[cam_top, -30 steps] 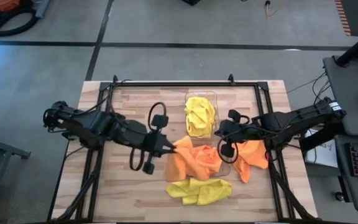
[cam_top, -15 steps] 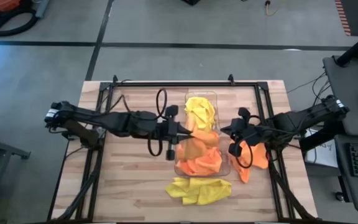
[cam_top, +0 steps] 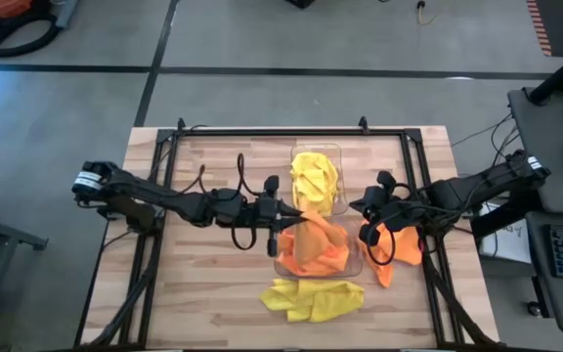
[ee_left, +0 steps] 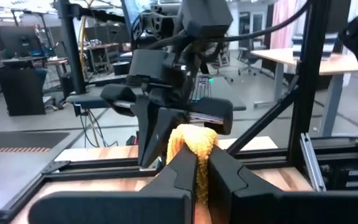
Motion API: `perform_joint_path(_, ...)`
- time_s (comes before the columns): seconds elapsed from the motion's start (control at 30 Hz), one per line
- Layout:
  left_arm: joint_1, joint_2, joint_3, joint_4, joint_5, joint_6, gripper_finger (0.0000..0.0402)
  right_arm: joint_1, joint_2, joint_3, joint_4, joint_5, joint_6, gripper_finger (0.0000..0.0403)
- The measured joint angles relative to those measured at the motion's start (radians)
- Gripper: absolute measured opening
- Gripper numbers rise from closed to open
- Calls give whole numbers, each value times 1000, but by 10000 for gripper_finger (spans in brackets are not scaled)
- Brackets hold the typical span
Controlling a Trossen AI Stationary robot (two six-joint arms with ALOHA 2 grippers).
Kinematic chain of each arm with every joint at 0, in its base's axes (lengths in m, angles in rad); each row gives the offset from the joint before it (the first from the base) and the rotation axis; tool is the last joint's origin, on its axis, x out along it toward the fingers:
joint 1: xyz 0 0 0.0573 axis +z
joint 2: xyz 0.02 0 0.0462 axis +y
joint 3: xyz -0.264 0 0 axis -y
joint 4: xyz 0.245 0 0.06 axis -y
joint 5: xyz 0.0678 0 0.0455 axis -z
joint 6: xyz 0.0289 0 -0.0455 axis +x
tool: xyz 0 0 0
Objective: Sort microfiber towel by color & place in baskets
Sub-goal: Put the orange towel into the bottom transparent bin
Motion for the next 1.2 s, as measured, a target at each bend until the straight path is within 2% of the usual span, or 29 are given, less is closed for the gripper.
perform_joint_path(0.27,1,29,-81,24,-8,-39,0,0,0,-1,27,24,2,9)
perform_joint_path(0.47,-3,106,-83,25,-5,-109,0,0,2,-1,55,26,-9,9)
perform_joint_path(0.73,-6,153,-82,-14,101,-130,0,0,13,-14,91,25,-9,9)
perform_joint_path(1.0,-6,153,-82,-117,409,-121,0,0,19,-84,247,12,-35,9)
perform_joint_path(1.2,-5,153,-82,-194,519,-120,0,0,29,-142,438,-12,-70,9)
